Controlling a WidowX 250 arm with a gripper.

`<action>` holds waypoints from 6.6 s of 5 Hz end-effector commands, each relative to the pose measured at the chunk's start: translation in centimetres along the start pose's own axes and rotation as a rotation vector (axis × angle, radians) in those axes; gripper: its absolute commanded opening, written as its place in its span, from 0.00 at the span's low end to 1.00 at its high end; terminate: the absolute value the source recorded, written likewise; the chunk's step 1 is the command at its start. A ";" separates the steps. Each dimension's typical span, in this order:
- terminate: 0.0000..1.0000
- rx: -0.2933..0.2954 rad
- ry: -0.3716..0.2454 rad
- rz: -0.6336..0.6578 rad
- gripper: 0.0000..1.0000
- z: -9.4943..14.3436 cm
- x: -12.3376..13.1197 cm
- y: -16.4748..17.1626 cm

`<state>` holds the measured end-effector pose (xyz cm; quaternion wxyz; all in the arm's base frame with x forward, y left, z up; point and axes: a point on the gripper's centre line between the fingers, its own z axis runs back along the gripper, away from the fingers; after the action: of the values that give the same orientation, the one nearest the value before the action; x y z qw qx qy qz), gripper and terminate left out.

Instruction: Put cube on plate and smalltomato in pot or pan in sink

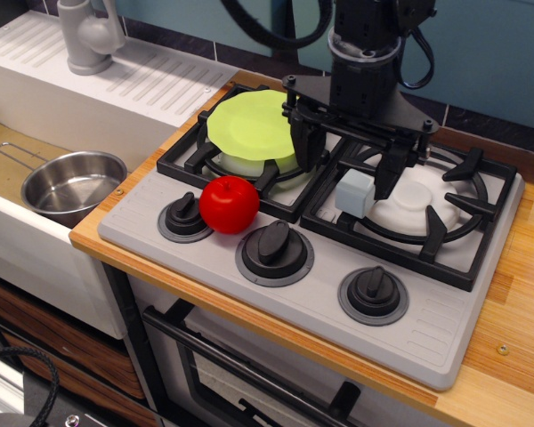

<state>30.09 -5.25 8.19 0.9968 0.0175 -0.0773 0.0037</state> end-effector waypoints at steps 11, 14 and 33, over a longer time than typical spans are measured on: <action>0.00 -0.036 -0.017 -0.100 0.00 0.0 4.5 5.1; 0.00 -0.058 -0.047 -0.156 0.00 -2.1 6.4 10.6; 0.00 0.057 -0.108 -0.040 1.00 0.3 -1.2 9.9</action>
<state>28.11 4.57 6.76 0.9944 0.0397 -0.0968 -0.0156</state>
